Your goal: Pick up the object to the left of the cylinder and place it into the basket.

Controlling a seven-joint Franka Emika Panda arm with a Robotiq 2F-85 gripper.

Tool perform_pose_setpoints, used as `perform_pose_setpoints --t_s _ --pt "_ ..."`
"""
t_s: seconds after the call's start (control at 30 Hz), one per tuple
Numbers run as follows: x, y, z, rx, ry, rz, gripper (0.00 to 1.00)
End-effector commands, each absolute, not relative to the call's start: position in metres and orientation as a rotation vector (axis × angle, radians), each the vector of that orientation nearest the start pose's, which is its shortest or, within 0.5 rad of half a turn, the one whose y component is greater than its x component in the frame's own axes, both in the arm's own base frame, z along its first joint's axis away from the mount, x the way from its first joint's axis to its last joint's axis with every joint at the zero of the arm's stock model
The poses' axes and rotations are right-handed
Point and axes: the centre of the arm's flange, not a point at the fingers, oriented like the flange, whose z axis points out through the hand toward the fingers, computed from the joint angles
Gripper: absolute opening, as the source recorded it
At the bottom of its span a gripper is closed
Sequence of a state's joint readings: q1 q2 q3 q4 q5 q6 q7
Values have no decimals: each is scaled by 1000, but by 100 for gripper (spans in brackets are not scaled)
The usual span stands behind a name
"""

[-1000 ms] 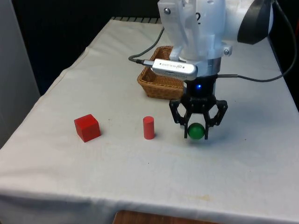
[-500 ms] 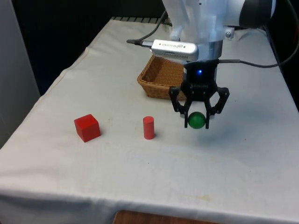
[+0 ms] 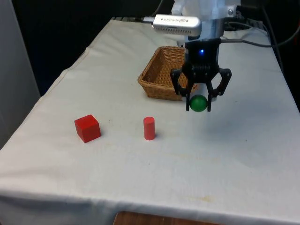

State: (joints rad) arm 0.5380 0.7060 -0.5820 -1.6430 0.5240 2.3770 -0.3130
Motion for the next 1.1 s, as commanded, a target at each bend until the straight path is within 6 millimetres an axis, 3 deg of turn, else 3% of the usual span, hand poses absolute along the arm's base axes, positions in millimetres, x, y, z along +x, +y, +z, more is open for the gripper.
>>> perform_pose_setpoints --t_s 0.0,0.6,0.77,1.07 --pt "697 33 271 -3133 -88 -277 0" --pt "658 28 303 -3128 -131 -248 0" --pt "655 27 304 -3118 -139 -231 0" --pt "631 24 308 -3123 -157 -228 0"
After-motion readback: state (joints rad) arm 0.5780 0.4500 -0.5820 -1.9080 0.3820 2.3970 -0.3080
